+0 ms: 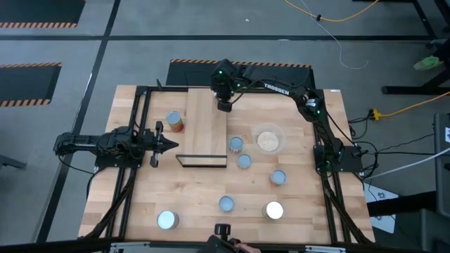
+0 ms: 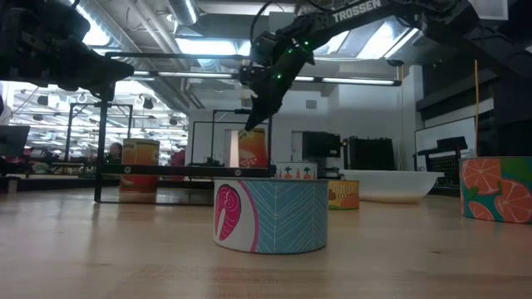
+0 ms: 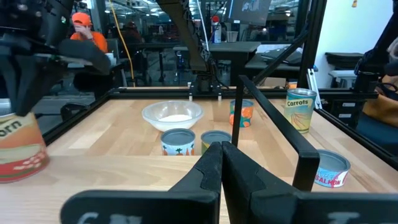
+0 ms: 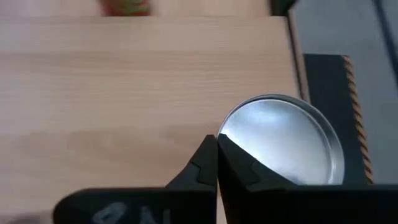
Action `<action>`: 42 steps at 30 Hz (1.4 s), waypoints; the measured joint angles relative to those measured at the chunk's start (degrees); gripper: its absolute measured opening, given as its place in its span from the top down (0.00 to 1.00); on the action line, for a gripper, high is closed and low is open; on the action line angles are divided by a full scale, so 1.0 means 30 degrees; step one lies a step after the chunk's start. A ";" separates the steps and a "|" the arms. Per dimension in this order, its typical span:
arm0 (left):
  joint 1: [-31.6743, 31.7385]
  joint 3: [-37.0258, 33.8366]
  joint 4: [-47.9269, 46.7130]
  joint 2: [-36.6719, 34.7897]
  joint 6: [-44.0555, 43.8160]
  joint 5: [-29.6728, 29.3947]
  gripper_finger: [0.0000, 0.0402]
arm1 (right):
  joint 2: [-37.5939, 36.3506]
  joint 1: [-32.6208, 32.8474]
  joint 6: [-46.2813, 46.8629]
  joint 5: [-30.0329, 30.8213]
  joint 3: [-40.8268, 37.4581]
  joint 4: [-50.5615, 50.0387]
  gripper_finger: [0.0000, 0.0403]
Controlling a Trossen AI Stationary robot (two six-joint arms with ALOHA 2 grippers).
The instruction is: Pick and place cans onto a shelf
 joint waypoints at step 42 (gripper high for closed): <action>-0.0004 0.0001 0.0000 0.0000 0.0001 0.0003 1.00 | 0.0437 -0.1254 -0.5269 -0.3906 0.0402 -0.0269 0.95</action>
